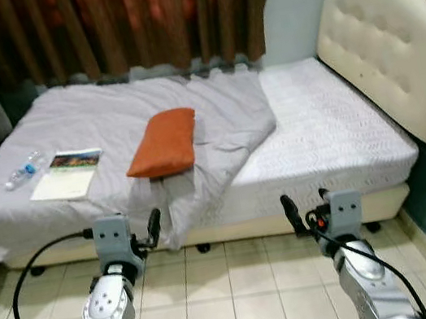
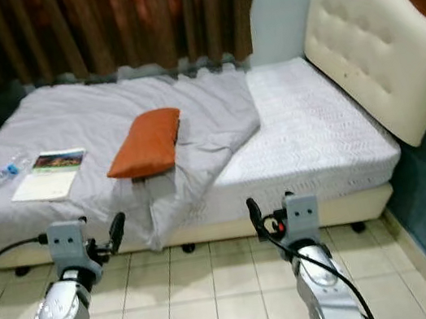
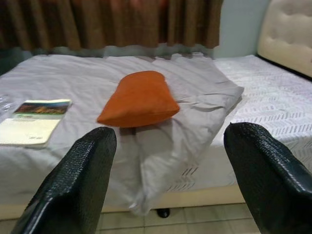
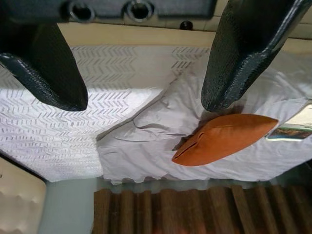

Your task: Clean up the room

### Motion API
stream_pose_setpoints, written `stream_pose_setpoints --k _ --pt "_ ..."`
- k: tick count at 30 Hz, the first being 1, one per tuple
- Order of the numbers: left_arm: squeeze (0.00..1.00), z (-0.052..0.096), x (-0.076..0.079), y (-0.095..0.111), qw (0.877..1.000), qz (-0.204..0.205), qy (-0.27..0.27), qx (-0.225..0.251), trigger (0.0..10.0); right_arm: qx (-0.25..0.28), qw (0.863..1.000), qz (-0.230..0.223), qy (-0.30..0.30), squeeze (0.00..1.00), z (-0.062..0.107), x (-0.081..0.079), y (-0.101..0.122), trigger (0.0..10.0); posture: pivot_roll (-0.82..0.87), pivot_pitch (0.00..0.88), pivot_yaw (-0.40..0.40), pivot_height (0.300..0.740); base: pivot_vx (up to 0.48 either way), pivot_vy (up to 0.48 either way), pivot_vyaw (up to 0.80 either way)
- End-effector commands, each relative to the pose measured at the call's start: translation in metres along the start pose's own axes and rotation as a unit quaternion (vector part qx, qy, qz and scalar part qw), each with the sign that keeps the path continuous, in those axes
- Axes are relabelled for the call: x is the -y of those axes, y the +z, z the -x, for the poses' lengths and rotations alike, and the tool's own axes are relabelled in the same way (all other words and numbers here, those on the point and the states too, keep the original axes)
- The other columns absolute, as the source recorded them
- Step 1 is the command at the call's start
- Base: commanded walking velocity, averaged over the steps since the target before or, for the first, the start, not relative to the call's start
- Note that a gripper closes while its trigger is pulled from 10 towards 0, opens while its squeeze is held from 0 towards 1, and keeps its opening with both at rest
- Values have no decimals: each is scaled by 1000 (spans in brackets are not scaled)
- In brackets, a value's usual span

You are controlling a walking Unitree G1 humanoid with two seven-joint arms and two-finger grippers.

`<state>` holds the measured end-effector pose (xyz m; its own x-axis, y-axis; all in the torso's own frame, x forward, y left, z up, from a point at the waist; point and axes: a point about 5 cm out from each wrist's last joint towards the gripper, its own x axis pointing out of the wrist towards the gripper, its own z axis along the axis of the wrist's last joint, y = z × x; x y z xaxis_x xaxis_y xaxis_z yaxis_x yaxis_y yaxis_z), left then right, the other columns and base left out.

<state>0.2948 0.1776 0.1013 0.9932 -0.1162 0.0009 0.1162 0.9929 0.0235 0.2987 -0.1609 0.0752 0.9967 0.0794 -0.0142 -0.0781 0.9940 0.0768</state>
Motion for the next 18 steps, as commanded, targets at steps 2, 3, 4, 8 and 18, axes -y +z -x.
stream_pose_setpoints --k 2,3,4,8,18 --pt "0 -3 12 1 1000 9 -15 4 10000 -12 1000 14 6 0 0 5 -2 10000 89 0 -55 740 442 0 0" --pt "0 -3 12 1 1000 9 -15 4 10000 -12 1000 14 6 0 0 5 -2 10000 89 0 -55 740 442 0 0" --pt "0 -3 14 -1 1000 6 -18 2 10000 -14 1000 15 21 0 0 0 -3 10000 92 0 -56 740 442 0 725" --pt "0 -3 14 0 1000 3 -19 3 10000 -20 999 10 29 0 -1 -4 -6 10000 99 0 -57 740 442 0 691" --pt "0 -3 8 1 1000 -4 -8 3 10000 -19 998 15 52 0 -3 -12 -7 10000 105 0 -59 740 442 0 330"
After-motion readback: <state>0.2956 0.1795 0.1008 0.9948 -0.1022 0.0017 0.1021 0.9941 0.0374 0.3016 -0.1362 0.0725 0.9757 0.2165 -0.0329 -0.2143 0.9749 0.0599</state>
